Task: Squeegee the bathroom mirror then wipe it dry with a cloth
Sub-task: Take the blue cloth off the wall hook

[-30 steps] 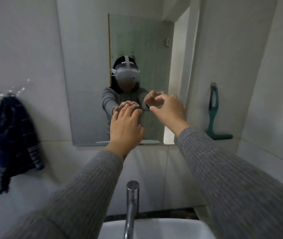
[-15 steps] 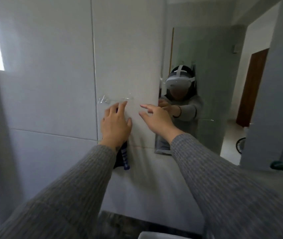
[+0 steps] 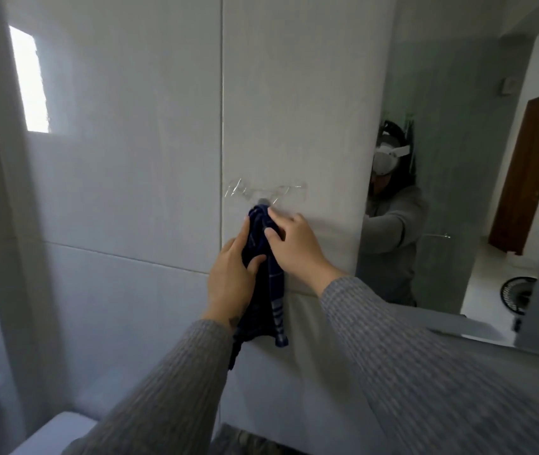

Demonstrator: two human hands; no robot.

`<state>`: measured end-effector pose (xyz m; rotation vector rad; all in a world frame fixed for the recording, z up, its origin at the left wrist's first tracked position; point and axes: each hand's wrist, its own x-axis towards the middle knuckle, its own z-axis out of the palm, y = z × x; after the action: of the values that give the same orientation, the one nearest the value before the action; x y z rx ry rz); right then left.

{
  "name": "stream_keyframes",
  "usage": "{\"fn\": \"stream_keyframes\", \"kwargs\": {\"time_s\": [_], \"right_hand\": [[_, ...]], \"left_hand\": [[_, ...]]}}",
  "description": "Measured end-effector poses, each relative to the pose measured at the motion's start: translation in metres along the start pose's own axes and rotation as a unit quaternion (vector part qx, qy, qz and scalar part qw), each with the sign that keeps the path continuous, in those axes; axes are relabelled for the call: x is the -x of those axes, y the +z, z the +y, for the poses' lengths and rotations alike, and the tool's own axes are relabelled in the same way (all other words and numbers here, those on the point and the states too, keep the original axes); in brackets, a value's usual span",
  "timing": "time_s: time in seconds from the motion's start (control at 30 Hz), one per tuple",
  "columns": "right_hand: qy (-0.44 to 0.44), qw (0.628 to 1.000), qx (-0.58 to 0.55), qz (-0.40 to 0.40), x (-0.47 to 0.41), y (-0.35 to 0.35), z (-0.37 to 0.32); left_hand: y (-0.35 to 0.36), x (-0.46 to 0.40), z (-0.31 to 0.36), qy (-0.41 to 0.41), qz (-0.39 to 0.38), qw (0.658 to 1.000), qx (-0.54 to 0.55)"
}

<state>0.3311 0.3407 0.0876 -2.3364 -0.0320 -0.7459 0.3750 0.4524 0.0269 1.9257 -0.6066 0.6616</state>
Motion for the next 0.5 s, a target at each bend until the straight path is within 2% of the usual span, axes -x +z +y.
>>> {"fn": "stream_keyframes", "kwargs": {"time_s": [0.23, 0.33, 0.5], "right_hand": [[-0.068, 0.995, -0.048, 0.044, 0.003, -0.017, -0.023], [-0.095, 0.992, -0.07, 0.054, 0.005, -0.041, -0.037], [-0.118, 0.98, -0.144, 0.077, 0.005, -0.092, -0.051]], "left_hand": [[-0.021, -0.01, 0.029, 0.064, 0.055, 0.994, 0.063], [-0.033, -0.021, 0.061, 0.093, 0.064, 0.987, 0.111], [-0.042, -0.04, 0.133, 0.174, 0.049, 0.974, 0.133]]}}
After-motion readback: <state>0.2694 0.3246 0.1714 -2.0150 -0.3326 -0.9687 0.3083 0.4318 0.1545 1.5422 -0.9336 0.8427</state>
